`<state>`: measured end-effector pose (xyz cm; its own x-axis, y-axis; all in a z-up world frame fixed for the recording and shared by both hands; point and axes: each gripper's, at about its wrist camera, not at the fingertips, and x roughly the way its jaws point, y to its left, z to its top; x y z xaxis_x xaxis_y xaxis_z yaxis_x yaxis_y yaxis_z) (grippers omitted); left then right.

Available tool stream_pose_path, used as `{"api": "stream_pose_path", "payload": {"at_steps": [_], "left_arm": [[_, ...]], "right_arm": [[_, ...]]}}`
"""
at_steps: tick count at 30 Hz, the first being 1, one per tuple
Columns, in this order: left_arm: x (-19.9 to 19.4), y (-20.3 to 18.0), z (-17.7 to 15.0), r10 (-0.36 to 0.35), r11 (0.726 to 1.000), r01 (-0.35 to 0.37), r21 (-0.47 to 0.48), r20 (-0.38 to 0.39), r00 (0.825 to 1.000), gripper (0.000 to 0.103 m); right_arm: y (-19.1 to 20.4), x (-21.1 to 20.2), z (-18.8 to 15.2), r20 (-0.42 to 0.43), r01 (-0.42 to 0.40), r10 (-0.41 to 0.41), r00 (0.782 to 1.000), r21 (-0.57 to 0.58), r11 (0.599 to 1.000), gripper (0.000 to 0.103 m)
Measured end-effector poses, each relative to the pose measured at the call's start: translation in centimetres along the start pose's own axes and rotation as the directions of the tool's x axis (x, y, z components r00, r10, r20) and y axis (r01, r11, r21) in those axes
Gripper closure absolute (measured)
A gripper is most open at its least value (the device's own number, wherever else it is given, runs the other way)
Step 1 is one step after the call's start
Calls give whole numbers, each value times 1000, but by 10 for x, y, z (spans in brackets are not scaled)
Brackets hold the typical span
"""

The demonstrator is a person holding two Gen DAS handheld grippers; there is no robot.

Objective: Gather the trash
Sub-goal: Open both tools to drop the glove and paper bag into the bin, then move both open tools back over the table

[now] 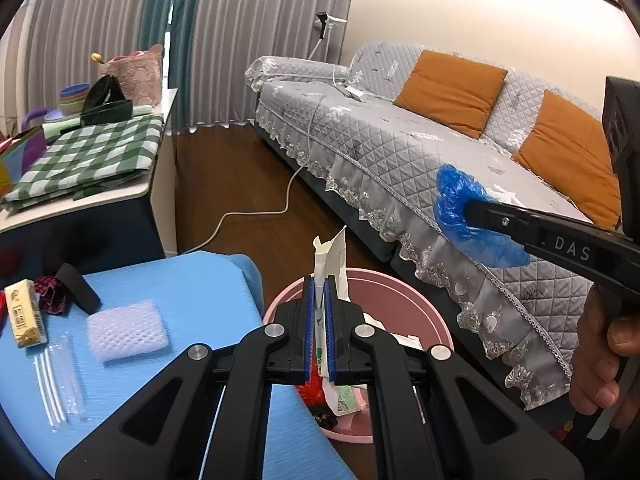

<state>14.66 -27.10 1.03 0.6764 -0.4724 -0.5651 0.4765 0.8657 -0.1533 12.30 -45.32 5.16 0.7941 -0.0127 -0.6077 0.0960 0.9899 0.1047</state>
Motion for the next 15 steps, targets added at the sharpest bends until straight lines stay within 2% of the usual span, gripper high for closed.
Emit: {"api": "stream_pose_path", "payload": {"at_steps": [7,9,10,11,15], "left_arm": [[4,-4,1,-4,1000,4,-1,-14,1000,96],[4,-1,1,-4,1000,4,-10,-18,1000,86],[3,-1,2,-2,1000,1,-10,-16,1000,81],[3,-1,2,1,1000,-1,-9,-15,1000,81],[-3,2,0,11,1000,-11,-16,-13,1000,81]], "right_arm": [[-1,0,1,4,8,-8,1000,10,1000,86],[-3,0,1,8,16,-17,1000,21,1000,73],[-3,0,1,9,17,-17,1000,26,1000,60],[-3,-1,2,14,22,-23,1000,34,999,53],[-2,-2,3,23,24,-25,999,35,999,52]]}}
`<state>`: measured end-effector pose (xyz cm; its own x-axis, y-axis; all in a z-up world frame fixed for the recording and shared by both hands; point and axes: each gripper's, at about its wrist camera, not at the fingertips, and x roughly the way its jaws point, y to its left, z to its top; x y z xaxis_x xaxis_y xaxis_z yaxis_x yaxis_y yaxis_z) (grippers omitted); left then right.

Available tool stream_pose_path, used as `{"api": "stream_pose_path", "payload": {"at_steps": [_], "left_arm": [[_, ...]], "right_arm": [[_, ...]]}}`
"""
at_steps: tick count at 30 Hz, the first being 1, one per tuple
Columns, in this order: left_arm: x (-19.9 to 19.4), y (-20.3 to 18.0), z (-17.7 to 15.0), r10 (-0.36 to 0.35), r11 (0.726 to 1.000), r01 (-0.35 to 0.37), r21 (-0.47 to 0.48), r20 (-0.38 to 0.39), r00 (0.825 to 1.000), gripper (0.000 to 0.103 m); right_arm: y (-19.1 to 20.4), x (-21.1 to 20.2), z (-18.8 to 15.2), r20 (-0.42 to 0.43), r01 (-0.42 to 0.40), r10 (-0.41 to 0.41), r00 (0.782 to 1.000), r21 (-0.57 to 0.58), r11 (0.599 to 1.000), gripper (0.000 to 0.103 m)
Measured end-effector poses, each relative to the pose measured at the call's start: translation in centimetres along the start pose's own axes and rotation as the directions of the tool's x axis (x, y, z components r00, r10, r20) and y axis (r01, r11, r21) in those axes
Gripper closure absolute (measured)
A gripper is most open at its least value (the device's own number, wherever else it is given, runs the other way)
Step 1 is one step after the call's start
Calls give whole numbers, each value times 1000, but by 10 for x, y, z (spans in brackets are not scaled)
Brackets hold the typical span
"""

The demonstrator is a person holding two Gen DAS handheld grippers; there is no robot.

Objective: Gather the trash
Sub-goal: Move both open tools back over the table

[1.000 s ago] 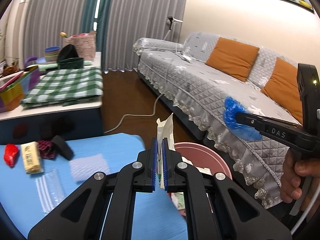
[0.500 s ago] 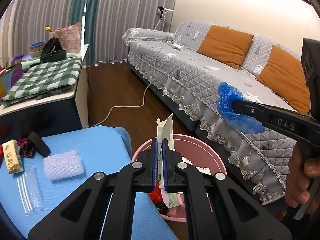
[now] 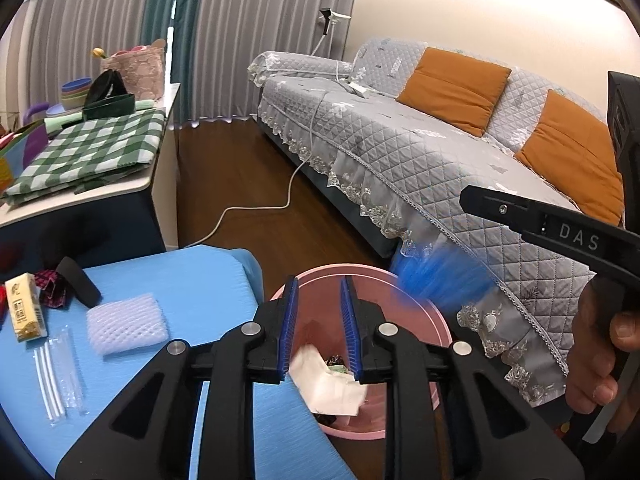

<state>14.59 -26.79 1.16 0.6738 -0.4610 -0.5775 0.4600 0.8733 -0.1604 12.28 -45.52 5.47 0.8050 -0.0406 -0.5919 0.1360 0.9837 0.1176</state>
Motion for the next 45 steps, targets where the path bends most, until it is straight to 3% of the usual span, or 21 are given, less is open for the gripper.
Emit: {"api": "stream_pose_path", "payload": {"at_steps": [32,45], "left_arm": [[-94,94,-34,148,984,-142,-110,45,988,81],[-115,172,-64,245,943,-229,-241,38,969,81]], "right_arm": [[68,-10,-6,34,-68,72,997,-112,991,52],[96,7,-13,8,-112,114,993,-123,986,52]]}}
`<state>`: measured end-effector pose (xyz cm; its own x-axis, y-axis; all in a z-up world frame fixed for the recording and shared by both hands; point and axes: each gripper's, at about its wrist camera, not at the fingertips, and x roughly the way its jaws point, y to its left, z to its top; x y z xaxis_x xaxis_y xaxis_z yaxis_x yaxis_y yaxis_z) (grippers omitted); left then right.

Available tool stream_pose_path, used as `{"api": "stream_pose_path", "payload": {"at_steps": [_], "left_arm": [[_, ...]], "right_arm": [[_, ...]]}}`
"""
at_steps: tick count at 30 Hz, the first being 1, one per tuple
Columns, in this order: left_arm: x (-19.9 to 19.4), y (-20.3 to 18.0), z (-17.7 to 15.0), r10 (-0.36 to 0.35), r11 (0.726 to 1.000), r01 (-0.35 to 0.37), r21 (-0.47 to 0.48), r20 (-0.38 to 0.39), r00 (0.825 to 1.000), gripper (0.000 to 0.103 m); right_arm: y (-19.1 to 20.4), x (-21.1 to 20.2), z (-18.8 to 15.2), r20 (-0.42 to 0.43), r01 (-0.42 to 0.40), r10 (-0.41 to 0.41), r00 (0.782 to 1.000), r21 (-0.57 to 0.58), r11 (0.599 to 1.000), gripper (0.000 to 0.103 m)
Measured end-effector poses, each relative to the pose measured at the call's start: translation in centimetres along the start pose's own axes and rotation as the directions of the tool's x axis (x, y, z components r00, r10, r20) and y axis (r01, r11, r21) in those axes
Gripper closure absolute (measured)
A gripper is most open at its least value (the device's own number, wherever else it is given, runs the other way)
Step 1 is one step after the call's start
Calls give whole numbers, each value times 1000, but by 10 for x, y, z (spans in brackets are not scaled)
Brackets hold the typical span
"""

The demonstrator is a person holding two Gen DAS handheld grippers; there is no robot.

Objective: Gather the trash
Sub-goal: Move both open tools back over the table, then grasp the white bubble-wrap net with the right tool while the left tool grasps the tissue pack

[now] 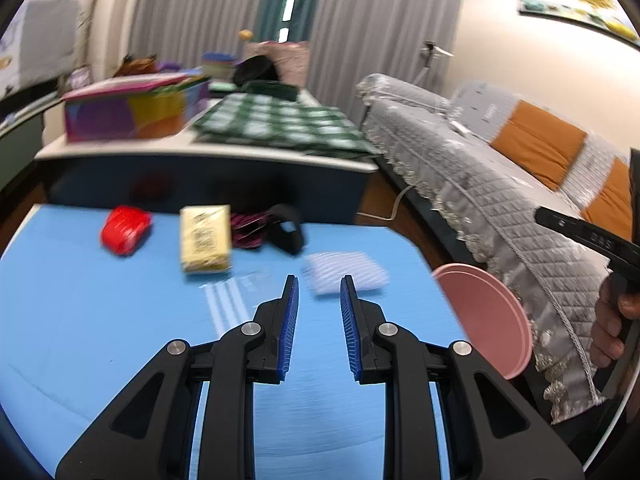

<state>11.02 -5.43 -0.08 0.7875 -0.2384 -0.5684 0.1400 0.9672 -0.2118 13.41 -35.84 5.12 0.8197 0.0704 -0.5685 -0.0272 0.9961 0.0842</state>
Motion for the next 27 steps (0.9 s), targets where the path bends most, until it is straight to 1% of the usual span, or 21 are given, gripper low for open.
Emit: {"api": "stream_pose_path", "payload": {"at_steps": [3,6,8,14,21,27], "left_arm": [[4,19,-2,33,999,-33,-27,2,999,81],[6,35,-4,67,997,-67,-33,8,998,81],[8,46,-4,97,995,-96,-36,11,995,81],[14,75,-5,143,988,-142,-65,13,990,81],[25,91,-4,171,982,-170,-77,9,985,81],[36,96,-4,176,981,-175,-81,0,984,81]], "right_arm": [[14,14,-3,-22,-20,19,1000,-13,1000,48],[29,25,-6,-33,-41,40,999,-28,999,42],[41,33,-8,-39,-57,55,998,-47,997,33],[78,62,-14,-74,-117,111,991,-87,989,18],[107,99,-23,-122,-166,155,980,-87,982,15],[119,131,-33,-189,-176,160,969,-67,982,14]]}}
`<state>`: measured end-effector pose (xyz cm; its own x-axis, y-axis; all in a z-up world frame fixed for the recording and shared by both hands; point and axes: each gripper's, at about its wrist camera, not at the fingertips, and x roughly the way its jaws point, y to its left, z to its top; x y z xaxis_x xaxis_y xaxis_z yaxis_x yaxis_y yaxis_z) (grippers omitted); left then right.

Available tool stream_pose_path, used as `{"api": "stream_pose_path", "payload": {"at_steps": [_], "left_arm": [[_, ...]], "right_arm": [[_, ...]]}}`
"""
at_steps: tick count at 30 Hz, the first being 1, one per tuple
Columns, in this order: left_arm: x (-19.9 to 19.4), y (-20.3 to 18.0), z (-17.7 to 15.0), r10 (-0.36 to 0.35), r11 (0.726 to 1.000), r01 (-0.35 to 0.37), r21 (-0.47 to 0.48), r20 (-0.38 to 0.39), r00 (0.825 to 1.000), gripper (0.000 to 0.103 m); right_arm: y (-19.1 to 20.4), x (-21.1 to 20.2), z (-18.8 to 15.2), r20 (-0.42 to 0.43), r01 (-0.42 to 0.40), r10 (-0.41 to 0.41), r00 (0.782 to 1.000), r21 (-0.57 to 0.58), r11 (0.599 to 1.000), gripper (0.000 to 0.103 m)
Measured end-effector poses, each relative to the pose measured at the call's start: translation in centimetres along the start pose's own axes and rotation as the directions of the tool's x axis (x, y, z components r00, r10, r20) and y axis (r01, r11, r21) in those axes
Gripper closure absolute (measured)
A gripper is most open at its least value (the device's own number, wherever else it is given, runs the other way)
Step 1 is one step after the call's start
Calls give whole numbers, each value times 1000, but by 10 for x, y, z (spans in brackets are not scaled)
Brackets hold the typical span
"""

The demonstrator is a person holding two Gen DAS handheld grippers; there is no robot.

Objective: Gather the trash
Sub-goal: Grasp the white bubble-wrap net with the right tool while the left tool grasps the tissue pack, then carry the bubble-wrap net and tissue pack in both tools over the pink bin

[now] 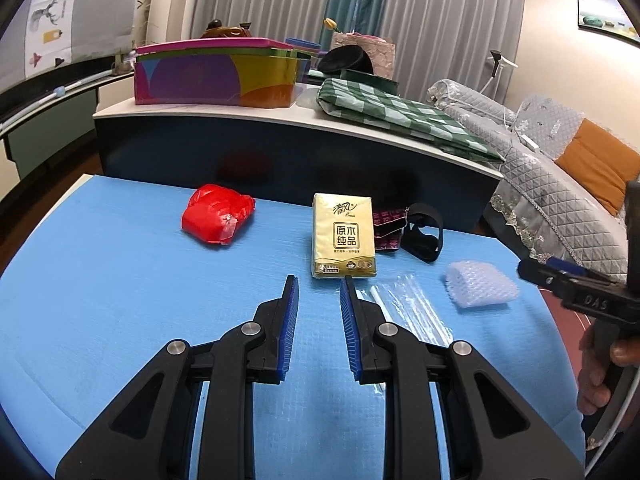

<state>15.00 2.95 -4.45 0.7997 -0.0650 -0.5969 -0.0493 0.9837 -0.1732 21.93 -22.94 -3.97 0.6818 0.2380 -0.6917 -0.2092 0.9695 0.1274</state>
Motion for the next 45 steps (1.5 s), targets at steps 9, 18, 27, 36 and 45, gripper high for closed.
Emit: {"api": "stream_pose_path", "payload": {"at_steps": [9,18,27,36,45], "left_arm": [[17,1,4,-10,1000,10,-11,-14,1000,81],[38,-6,9,-27,1000,27,0,-28,999,62],[61,-16,13,-9,1000,9,9,-64,998,36],[85,-25,19,42,999,-37,39,-144,989,36],[93,-27,18,57,998,-49,48,-182,982,50]], "right_arm": [[-2,36,-3,-93,-8,11,996,28,1000,18],[2,51,-6,-150,-33,33,988,0,999,50],[5,40,-2,-134,-56,52,990,-28,998,90],[-2,27,3,-95,-62,59,994,-26,998,92],[-5,21,4,-82,-65,63,995,-23,998,92]]}}
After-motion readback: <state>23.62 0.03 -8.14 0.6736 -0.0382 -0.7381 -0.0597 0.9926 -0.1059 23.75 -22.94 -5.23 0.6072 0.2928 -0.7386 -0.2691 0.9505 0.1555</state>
